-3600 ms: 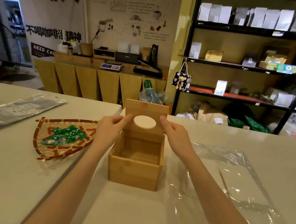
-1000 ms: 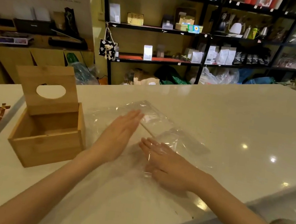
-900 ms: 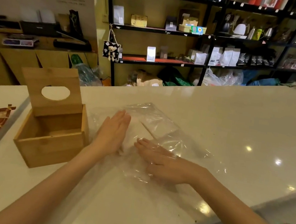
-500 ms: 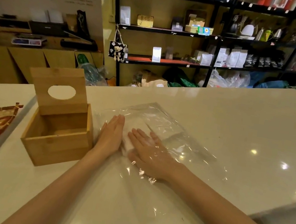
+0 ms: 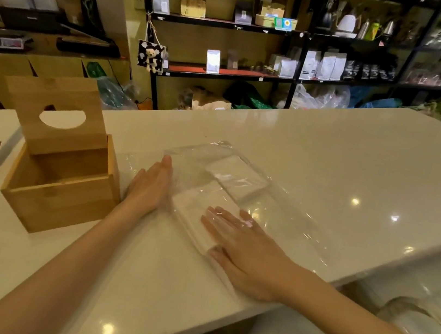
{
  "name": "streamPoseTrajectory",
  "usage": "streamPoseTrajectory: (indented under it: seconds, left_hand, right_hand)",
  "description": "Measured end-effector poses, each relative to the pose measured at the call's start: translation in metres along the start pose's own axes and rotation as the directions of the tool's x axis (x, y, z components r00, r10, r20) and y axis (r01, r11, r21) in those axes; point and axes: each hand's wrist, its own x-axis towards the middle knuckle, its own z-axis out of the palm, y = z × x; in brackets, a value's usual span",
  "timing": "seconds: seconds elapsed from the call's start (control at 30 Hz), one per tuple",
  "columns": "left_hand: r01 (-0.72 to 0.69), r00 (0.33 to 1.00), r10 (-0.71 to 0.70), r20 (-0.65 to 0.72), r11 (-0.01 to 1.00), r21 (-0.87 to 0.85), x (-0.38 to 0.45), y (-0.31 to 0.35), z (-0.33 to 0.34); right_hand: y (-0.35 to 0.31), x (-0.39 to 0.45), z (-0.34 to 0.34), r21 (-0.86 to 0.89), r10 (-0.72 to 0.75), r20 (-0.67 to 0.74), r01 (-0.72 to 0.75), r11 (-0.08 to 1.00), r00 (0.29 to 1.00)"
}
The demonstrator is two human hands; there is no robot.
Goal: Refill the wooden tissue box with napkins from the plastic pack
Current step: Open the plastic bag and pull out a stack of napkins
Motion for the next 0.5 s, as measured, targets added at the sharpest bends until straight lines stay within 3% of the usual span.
streamPoseTrajectory:
  seconds: [0.17, 0.3, 0.5]
  left_hand:
    - [-0.006, 1.0, 0.006, -0.007, 1.0, 0.029, -0.004, 0.004, -0.002]
    - [-0.081, 0.997, 0.079, 0.02, 0.974, 0.211, -0.008, 0.005, -0.002]
    - [-0.11, 0.994, 0.109, 0.019, 0.953, 0.282, -0.008, 0.005, 0.0]
  right_hand:
    - [-0.007, -0.047, -0.005, -0.055, -0.006, 0.055, 0.009, 0.998, 0.998]
    - [-0.011, -0.076, -0.009, -0.019, 0.006, 0.043, -0.005, 1.0, 0.999]
    - [-0.003, -0.112, 0.005, -0.162, -0.051, -0.181, 0.022, 0.987, 0.982]
